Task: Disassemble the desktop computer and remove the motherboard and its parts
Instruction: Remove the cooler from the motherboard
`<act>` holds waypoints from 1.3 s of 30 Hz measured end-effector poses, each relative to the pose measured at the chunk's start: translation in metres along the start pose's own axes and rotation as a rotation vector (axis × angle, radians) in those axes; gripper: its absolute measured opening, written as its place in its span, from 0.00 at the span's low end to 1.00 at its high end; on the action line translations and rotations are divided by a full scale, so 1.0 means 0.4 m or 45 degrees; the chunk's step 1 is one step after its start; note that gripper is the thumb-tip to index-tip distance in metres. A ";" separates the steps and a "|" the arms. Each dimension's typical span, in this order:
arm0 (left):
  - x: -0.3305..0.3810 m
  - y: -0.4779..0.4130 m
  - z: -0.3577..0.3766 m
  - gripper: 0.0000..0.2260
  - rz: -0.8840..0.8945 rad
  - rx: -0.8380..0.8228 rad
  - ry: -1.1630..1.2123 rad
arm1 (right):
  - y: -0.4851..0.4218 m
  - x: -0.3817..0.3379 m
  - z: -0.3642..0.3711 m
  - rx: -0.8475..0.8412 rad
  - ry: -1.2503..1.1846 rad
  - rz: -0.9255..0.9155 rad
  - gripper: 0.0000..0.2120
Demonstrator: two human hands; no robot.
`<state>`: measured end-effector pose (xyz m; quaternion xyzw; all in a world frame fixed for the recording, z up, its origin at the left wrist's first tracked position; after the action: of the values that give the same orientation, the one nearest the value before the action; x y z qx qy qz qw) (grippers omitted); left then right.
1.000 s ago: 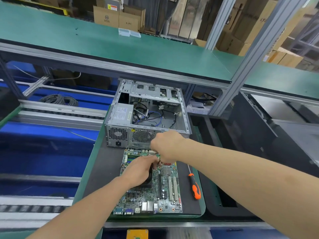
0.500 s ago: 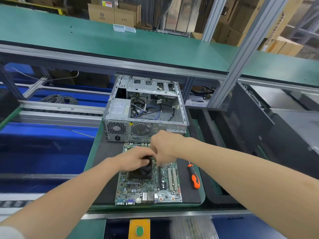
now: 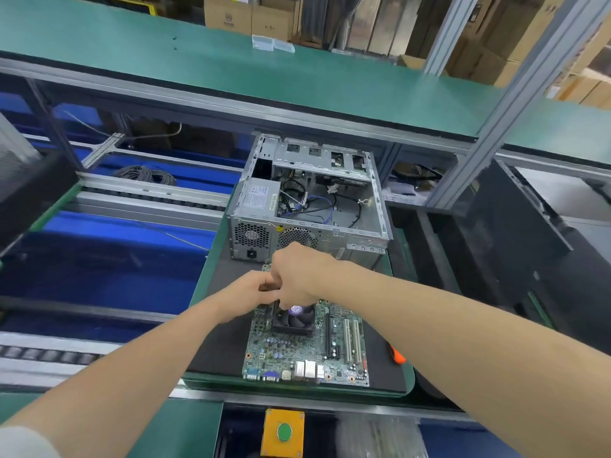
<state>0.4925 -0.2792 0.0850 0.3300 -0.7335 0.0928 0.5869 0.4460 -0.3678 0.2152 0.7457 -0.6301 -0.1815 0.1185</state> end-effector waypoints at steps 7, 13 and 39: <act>-0.041 0.017 -0.014 0.10 -0.057 0.076 0.059 | -0.020 -0.005 0.015 -0.037 -0.010 0.006 0.15; -0.053 0.016 -0.016 0.17 -0.088 0.082 0.050 | -0.025 -0.017 0.014 -0.023 0.085 -0.010 0.11; -0.046 0.054 0.094 0.16 0.103 0.106 -0.243 | -0.120 -0.111 0.030 -0.577 0.522 -0.007 0.19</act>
<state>0.4514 -0.2755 0.0624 0.3315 -0.7943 0.1151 0.4959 0.4776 -0.3149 0.1904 0.7230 -0.5344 -0.1634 0.4062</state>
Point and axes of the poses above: each hand's wrist, its own y-axis away from the middle knuckle, its own z-axis out of the palm, x = y × z, the point moved 5 cm from there along -y, towards the middle knuckle, and after that the axes turned 2 degrees about -z, right-handed, at the moved point
